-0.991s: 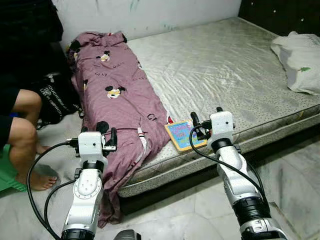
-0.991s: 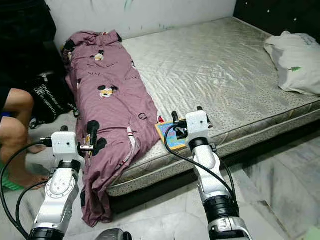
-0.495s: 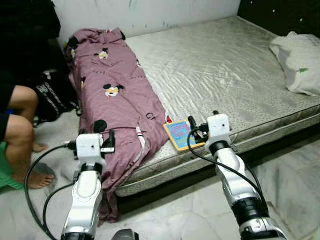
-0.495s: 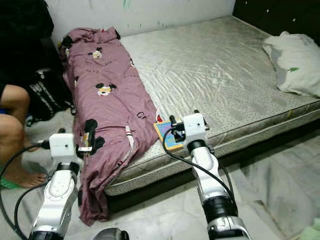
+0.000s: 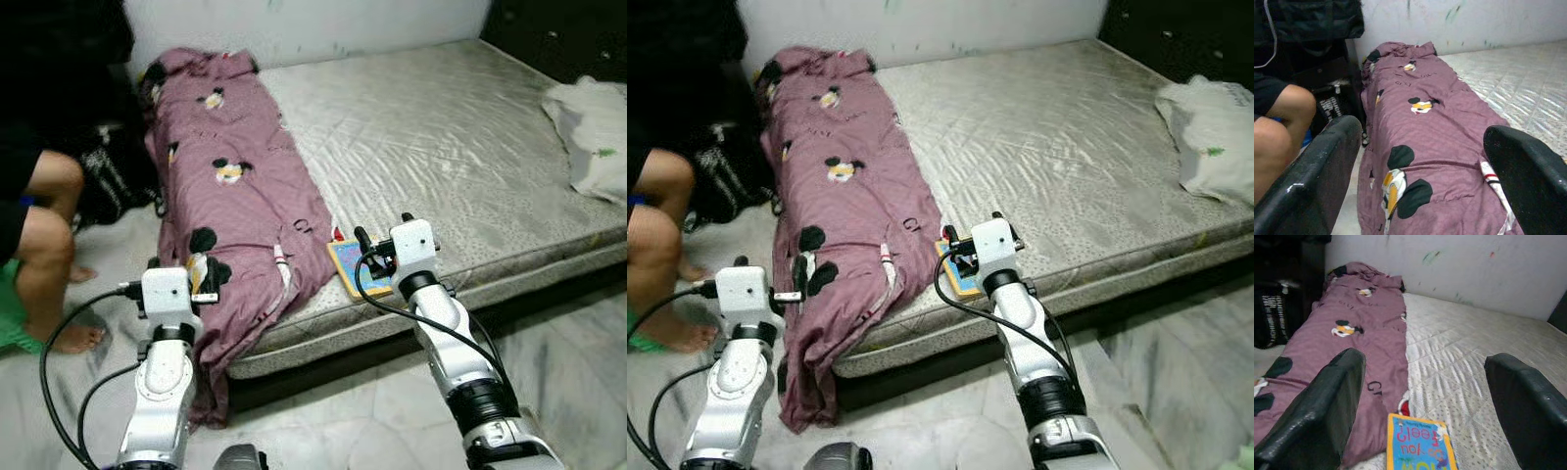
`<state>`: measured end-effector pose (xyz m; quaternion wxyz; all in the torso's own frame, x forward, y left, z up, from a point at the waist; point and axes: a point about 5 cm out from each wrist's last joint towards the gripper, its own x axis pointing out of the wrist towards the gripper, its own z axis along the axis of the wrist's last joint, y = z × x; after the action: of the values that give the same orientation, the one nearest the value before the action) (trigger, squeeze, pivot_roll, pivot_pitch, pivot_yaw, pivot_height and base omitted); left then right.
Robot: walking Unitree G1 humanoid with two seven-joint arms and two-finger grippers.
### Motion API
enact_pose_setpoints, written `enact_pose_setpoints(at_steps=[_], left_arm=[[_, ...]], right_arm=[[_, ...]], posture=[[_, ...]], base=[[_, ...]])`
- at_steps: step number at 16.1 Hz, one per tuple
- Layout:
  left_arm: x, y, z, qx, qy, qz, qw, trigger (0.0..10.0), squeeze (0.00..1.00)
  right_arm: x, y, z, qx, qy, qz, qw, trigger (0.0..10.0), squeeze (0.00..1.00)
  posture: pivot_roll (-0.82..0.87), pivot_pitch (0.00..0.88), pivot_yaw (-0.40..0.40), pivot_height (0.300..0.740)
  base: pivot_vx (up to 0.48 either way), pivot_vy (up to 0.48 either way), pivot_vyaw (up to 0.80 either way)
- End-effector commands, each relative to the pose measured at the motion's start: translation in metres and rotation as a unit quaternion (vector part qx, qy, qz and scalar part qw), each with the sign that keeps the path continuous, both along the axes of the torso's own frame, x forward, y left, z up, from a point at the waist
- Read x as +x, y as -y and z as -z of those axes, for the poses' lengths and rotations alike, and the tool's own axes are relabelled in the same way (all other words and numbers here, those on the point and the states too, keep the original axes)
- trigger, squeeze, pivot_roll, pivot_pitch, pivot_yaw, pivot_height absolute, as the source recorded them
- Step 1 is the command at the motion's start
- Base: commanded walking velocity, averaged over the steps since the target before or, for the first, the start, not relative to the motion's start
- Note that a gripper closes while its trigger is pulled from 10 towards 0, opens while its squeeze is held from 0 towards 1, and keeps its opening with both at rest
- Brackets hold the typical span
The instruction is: Clean up the room
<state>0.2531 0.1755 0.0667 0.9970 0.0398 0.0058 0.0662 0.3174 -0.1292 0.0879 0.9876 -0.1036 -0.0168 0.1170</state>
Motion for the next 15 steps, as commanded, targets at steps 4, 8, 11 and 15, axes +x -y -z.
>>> enact_pose_setpoints(at_steps=[4, 8, 11, 15], left_arm=[[0.0018, 0.0039, -0.0037, 0.0, 0.009, 0.014, 1.0, 10.0, 0.0], [0.0018, 0.0037, -0.0044, -0.001, 0.01, 0.018, 1.0, 10.0, 0.0], [0.0017, 0.0036, -0.0041, -0.001, 0.009, 0.019, 1.0, 10.0, 0.0], [0.0034, 0.0069, -0.0044, -0.007, 0.01, 0.019, 1.0, 10.0, 0.0]], right_arm=[[0.0008, 0.0049, -0.0006, 0.0, 0.003, 0.008, 1.0, 10.0, 0.0], [-0.0003, 0.0031, 0.0005, 0.002, 0.003, 0.007, 1.0, 10.0, 0.0], [0.0, 0.0032, 0.0005, 0.001, 0.003, 0.007, 1.0, 10.0, 0.0], [0.0002, 0.0045, 0.0006, 0.0, 0.004, 0.009, 1.0, 10.0, 0.0]], posture=[[0.05, 0.0, 0.016, 0.74], [0.05, 0.0, 0.02, 0.74], [0.05, 0.0, 0.02, 0.74], [0.05, 0.0, 0.022, 0.74]], base=[[0.201, 0.0, 0.0], [0.291, 0.0, 0.0], [0.292, 0.0, 0.0], [0.219, 0.0, 0.0]])
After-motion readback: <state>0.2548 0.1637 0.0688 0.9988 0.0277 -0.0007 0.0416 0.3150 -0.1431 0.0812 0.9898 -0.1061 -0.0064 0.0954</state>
